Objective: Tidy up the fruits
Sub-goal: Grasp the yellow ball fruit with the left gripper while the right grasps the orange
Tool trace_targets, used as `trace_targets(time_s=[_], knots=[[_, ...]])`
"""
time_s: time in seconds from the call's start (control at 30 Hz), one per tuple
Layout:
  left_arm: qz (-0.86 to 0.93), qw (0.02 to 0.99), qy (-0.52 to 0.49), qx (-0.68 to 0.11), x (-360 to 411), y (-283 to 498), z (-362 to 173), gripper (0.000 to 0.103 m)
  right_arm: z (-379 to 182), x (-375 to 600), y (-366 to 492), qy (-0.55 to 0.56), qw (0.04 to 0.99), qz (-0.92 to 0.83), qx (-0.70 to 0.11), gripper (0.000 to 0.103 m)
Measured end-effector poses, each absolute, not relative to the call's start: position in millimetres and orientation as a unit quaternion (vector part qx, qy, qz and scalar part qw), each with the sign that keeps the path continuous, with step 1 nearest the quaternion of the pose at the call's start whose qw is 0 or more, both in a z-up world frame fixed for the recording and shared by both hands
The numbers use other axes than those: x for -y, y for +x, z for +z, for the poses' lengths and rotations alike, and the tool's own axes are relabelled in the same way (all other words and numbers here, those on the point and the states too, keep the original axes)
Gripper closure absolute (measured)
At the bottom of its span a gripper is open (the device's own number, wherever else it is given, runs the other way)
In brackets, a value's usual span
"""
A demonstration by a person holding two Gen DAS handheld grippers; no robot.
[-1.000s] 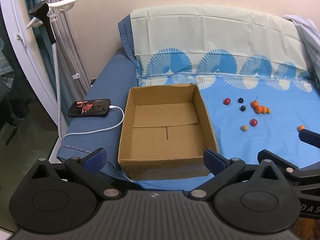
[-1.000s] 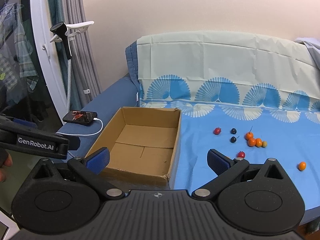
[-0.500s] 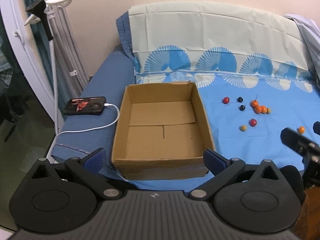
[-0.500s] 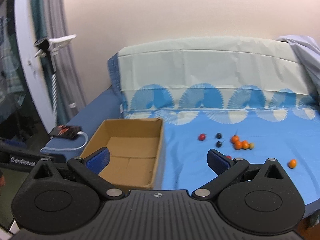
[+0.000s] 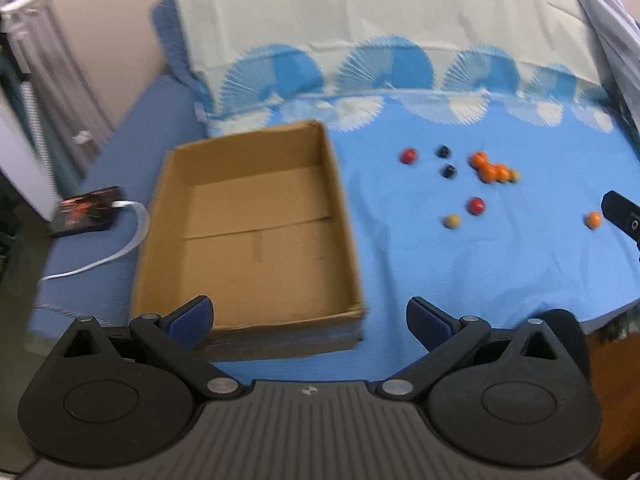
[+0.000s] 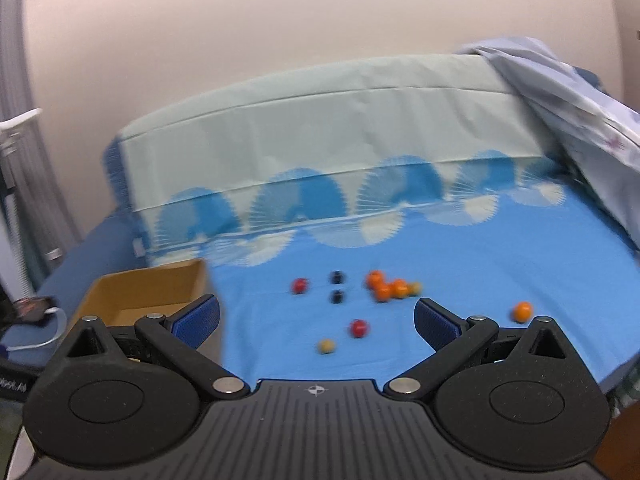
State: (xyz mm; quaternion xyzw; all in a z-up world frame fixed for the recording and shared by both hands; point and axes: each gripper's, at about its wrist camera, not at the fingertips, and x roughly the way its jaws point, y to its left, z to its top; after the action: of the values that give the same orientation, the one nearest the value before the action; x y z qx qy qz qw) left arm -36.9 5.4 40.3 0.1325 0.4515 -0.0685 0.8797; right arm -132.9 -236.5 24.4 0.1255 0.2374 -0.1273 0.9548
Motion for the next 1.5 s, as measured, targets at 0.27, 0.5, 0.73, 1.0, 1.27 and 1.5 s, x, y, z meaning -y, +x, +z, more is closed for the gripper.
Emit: trace_targets(time_s=[0.27, 0.5, 0.73, 1.0, 1.27, 1.5], knots=[[-0.091, 0.852, 0.174, -0.485, 78.3, 10.1, -16.7, 0.000, -21.6, 324.5, -115.8, 0.148, 0.926, -0.221, -0.266, 0.000], [-0.126, 0.831, 0.185, -0.509, 137.7, 46.4, -65.6, 0.000, -71.6, 386.5, -91.1, 0.167, 0.902, -0.268, -0.293, 0.000], [-0.143, 0.813, 0.154, -0.543, 172.0, 95.0, -131.9, 0.000, -138.2, 450.7, -54.0, 0.171, 0.864, -0.322, -0.347, 0.001], [-0.155, 0.806, 0.170, -0.545, 207.3, 148.7, -189.6, 0.000, -201.6, 511.5, -17.0, 0.181, 0.847, -0.356, -0.352, 0.001], [-0.165, 0.789, 0.171, -0.566, 233.1, 184.5, -233.1, 0.011, -244.2, 532.4, 41.7, 0.159, 0.843, -0.347, -0.379, 0.001], [-0.183, 0.799, 0.113, -0.562, 224.4, 180.8, -216.2, 0.075, -234.4, 520.2, 39.7, 0.140, 0.858, -0.338, -0.361, 0.063]])
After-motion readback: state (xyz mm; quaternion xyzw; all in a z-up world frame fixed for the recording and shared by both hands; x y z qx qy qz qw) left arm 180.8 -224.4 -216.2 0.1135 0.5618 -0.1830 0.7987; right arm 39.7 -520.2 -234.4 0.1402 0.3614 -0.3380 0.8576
